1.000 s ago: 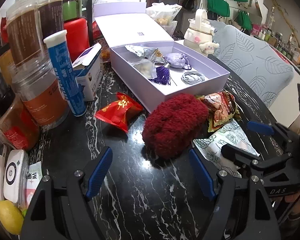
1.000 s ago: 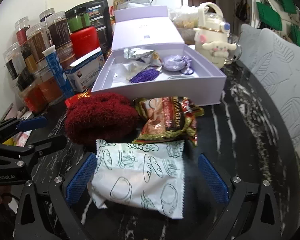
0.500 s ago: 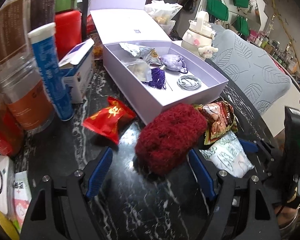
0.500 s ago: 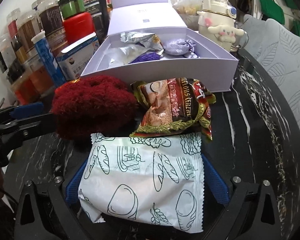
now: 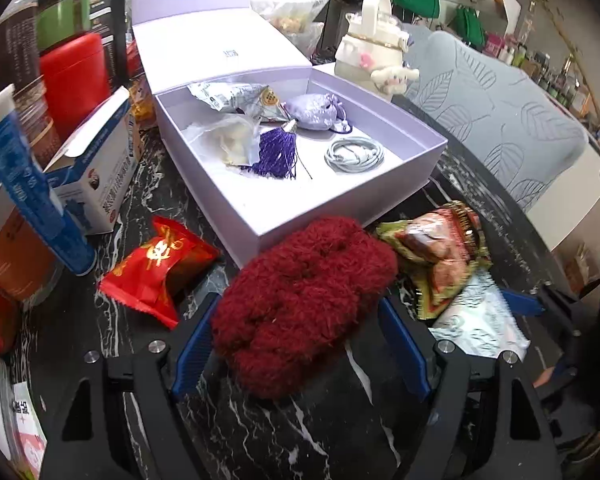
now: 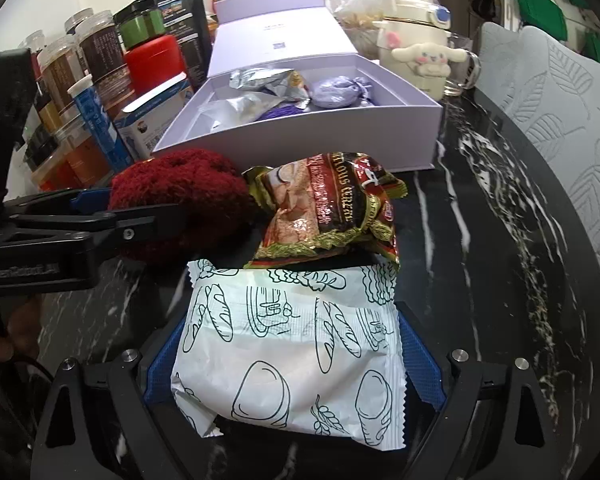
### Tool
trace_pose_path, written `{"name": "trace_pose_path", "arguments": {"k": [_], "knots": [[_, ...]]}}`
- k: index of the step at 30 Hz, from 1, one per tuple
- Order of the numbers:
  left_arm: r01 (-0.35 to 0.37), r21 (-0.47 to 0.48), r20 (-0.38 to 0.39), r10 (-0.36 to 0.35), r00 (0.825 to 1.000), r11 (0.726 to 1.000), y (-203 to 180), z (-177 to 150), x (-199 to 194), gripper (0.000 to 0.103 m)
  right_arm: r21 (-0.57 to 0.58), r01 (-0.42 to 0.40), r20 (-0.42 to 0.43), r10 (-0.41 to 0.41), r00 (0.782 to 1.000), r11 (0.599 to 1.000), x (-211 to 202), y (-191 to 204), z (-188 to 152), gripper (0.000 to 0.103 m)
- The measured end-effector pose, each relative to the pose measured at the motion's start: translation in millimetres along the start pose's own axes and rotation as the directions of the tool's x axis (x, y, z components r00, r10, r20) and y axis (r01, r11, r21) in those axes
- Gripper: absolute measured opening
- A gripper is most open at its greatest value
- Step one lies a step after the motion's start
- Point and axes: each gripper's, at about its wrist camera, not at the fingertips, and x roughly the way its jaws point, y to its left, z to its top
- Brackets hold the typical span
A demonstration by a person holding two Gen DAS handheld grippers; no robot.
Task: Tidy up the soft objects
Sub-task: 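Grasp the red fuzzy pouch with the left tool while the right tool grasps the white bread bag, then lift the red fuzzy pouch with the left tool while the right tool lifts the bread bag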
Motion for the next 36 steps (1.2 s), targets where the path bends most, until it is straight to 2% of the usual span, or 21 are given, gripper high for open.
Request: {"name": "trace_pose_path", "arguments": {"k": [7,12,13,14,16,17,20,24,28,31,36], "knots": [[-0.040,0.035,-0.046,0.042,0.998,0.999,-5,-1,21,0.079,0.004,0.005,0.004,-0.005,1.000,1.000,-4,-8,-2,0.094],[-0.034,0.033,-0.051,0.036,0.998,0.999,-5,-2,30,0.079,0.002,0.006,0.006,-0.006,1.000,1.000,-3,-7,-2,0.095],[-0.032,0.032,-0.051,0.034,0.998,0.999,-5,-2,30,0.074,0.003,0.006,0.006,-0.006,1.000,1.000,-3,-7,-2,0.095],[-0.028,0.028,-0.047,0.029,0.998,0.999,-4,-2,30,0.065,0.007,0.007,0.006,-0.007,1.000,1.000,-3,-7,-2,0.095],[-0.030,0.020,-0.024,0.031,0.999,0.999,-3,-4,27,0.058,0.017,0.008,0.006,-0.008,1.000,1.000,-4,-8,-3,0.094],[-0.040,0.021,-0.006,0.041,0.999,0.999,-3,-5,22,0.049,0.021,0.010,0.004,-0.010,1.000,1.000,-5,-9,-3,0.094],[-0.075,0.032,0.012,0.075,0.997,0.997,-3,-8,13,0.040,0.027,0.015,-0.001,-0.015,1.000,1.000,-7,-10,-4,0.094],[-0.083,0.037,0.025,0.082,0.996,0.996,-3,-12,1,0.040,0.021,0.023,-0.003,-0.023,1.000,1.000,-10,-10,-5,0.093],[-0.057,0.031,0.017,0.057,0.998,0.998,-2,-20,-15,0.040,0.004,0.029,-0.002,-0.029,1.000,1.000,-15,-6,-11,0.093],[-0.073,0.040,0.028,0.071,0.997,0.997,-3,-29,-30,0.040,-0.007,0.022,-0.002,-0.022,1.000,1.000,-20,-1,-17,0.093],[-0.056,0.057,0.000,0.056,0.998,0.997,-5,-48,-41,0.040,-0.014,0.013,-0.006,-0.013,1.000,1.000,-26,4,-24,0.092]]}}
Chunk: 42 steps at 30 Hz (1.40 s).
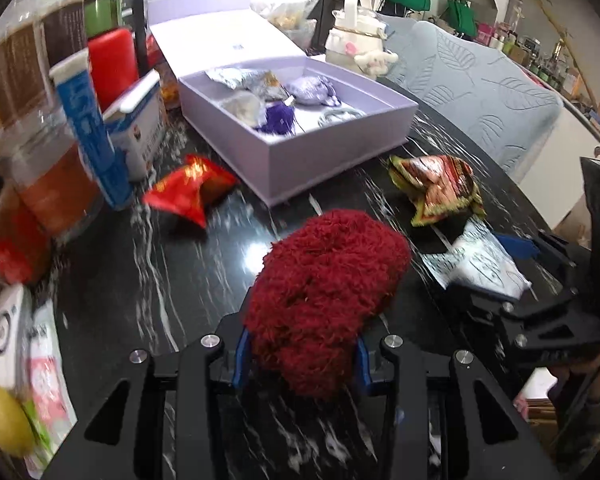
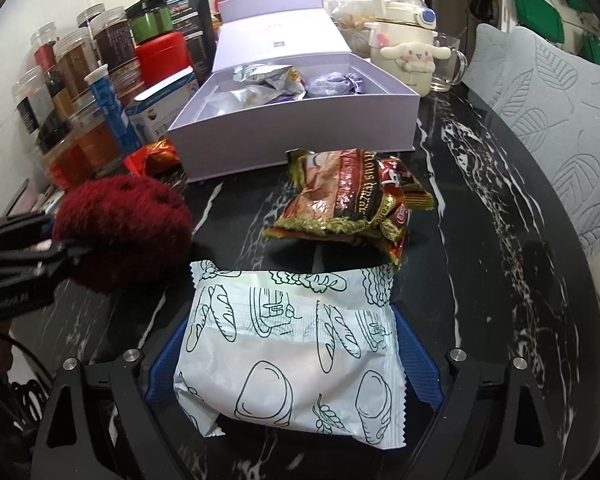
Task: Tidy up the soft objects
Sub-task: 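Lift the red fuzzy pouch with the left tool while the right tool lifts the bread bag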
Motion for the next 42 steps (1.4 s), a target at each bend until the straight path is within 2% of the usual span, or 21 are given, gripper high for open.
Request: {"name": "trace_pose_path", "arguments": {"k": [7,9,11,15,22,26,29,33,34,36,38,40,42], "knots": [[0.058,-0.048,-0.043,-0.060,0.997,0.997,0,-20,-5,0.042,0.001,0.014,-0.001,-0.014,1.000,1.000,-7,0,-7,0.092],[0.059,-0.056,-0.069,-0.063,0.996,0.997,-2,-23,-1,0.050,0.002,0.018,-0.001,-0.018,1.000,1.000,-9,-1,-8,0.092],[0.050,-0.059,-0.098,-0.056,0.994,0.997,-3,-24,7,0.065,0.005,0.018,-0.002,-0.018,1.000,1.000,-9,-2,-8,0.092],[-0.033,-0.032,-0.066,0.031,0.997,0.999,-10,-24,13,0.067,0.010,0.019,-0.004,-0.019,1.000,1.000,-9,-3,-9,0.093],[-0.032,-0.031,-0.036,0.031,0.999,0.999,-12,-22,17,0.068,0.010,0.017,-0.006,-0.017,1.000,1.000,-8,-4,-9,0.095],[-0.033,-0.018,-0.025,0.033,0.999,0.999,-15,-19,20,0.087,0.011,0.015,-0.019,-0.015,1.000,1.000,-5,-5,-10,0.096],[-0.051,-0.035,-0.021,0.050,0.999,0.998,-13,-18,24,0.091,0.012,0.015,-0.026,-0.014,1.000,1.000,-3,-6,-11,0.097],[-0.053,-0.033,-0.021,0.053,0.998,0.998,-12,-17,26,0.091,0.001,0.021,-0.025,-0.021,0.999,1.000,-2,-4,-12,0.099],[-0.053,-0.033,-0.019,0.052,0.998,0.998,-13,-17,26,0.091,-0.001,0.023,-0.025,-0.023,0.999,1.000,-2,-4,-12,0.099],[-0.048,-0.030,-0.011,0.047,0.999,0.998,-13,-18,25,0.081,0.002,0.023,-0.020,-0.023,1.000,1.000,-2,-4,-12,0.098],[-0.047,-0.035,-0.001,0.047,0.999,0.998,-12,-19,24,0.055,0.001,0.019,-0.014,-0.019,1.000,1.000,-4,-4,-13,0.092],[-0.038,-0.031,0.007,0.038,0.999,0.999,-15,-19,20,0.042,-0.015,0.023,-0.007,-0.023,1.000,1.000,-6,-1,-13,0.089],[-0.015,-0.031,0.007,0.015,1.000,0.999,-20,-19,17,0.038,-0.027,0.027,0.000,-0.027,1.000,0.999,-7,2,-13,0.084]]}}
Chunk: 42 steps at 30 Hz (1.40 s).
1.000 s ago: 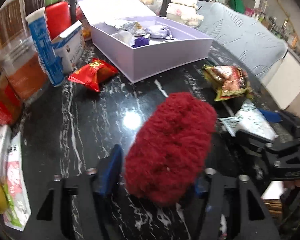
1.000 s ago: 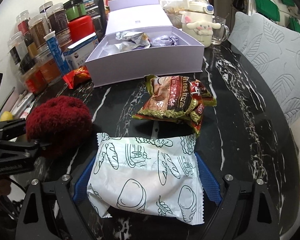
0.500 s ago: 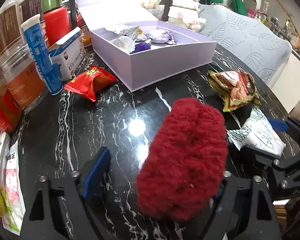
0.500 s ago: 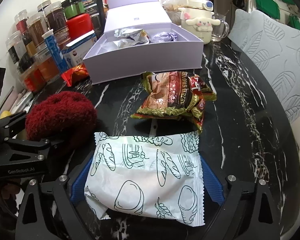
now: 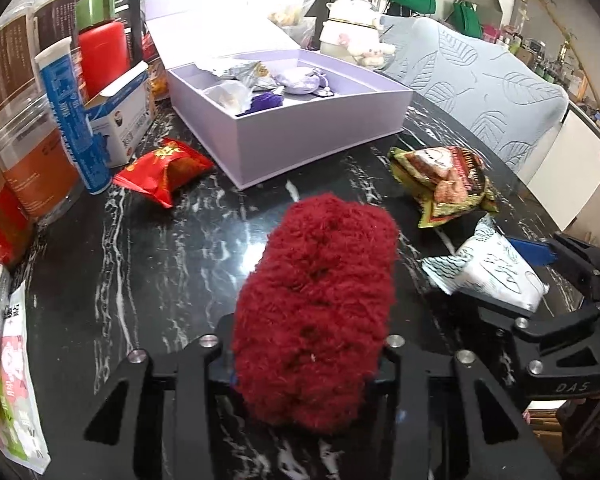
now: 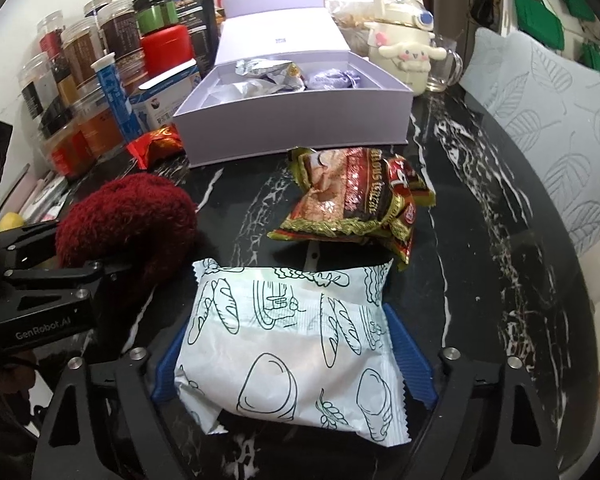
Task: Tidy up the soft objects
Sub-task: 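Lift the red fuzzy pouch with the left tool while the right tool lifts the bread bag, then carry the red pouch with left tool while right tool carries bread bag to box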
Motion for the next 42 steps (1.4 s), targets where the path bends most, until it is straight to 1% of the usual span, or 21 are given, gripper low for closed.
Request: {"name": "trace_pose_path", "arguments": {"k": [1,6,9,14,22,27,35,42], "knots": [[0.012,-0.001,-0.001,-0.012,1.000,1.000,-3,0,-1,0.037,0.000,-0.010,0.004,0.010,1.000,1.000,-1,1,0,0.078],[0.005,0.032,0.023,-0.005,1.000,0.999,-16,-2,-9,0.036,-0.006,-0.018,0.026,0.019,0.999,1.000,-7,5,-3,0.070],[0.016,0.027,0.031,-0.016,0.999,1.000,-16,-5,-15,0.036,0.005,-0.029,0.032,0.029,0.999,1.000,-10,5,-5,0.068],[0.017,0.009,0.050,-0.018,0.999,1.000,-13,-9,-27,0.036,0.009,-0.043,0.048,0.042,0.998,0.999,-19,9,-8,0.067],[0.038,0.001,0.078,-0.038,0.996,0.999,-15,-14,-46,0.036,0.024,-0.058,0.094,0.055,0.994,0.998,-43,18,-14,0.067],[0.039,0.004,0.100,-0.039,0.994,0.999,-15,-14,-60,0.036,0.028,-0.069,0.116,0.066,0.991,0.997,-57,23,-13,0.067],[0.025,0.004,0.146,-0.025,0.989,1.000,-11,-4,-87,0.036,0.024,-0.092,0.154,0.087,0.984,0.995,-74,27,-1,0.067],[0.011,0.006,0.188,-0.012,0.982,1.000,-9,15,-103,0.036,-0.003,-0.087,0.203,0.086,0.975,0.996,-91,28,20,0.068]]}}
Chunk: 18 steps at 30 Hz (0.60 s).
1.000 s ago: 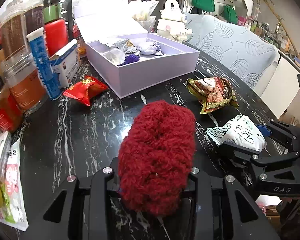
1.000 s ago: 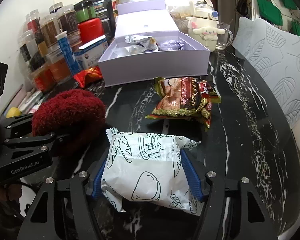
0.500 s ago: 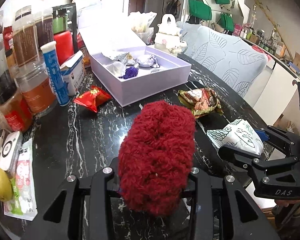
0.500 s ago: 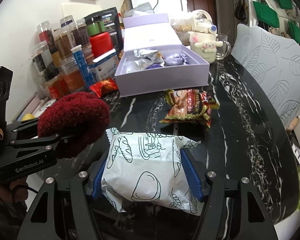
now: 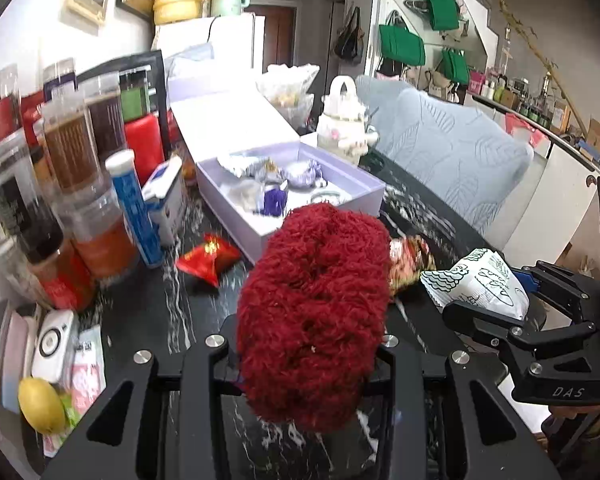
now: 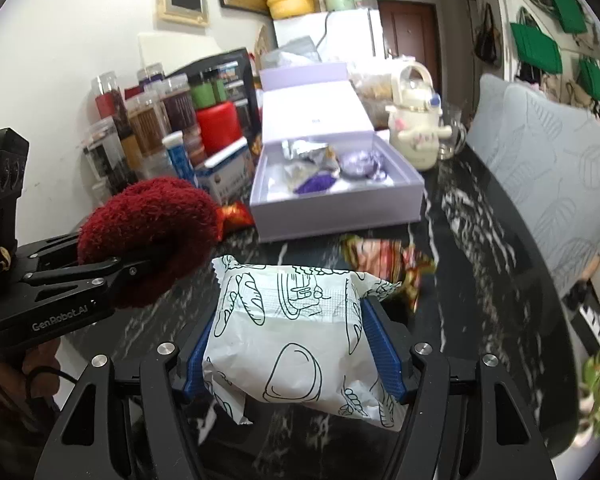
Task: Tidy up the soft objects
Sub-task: 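Carry the red pouch with left tool while right tool carries bread bag to box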
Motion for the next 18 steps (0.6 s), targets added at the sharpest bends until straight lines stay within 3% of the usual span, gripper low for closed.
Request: {"name": "trace_pose_path", "arguments": {"k": [18], "knots": [[-0.033,0.006,0.093,0.032,0.995,0.999,3,70,1,0.036,-0.093,0.002,0.089,0.006,0.996,0.996,3,-6,74,0.068]]}}
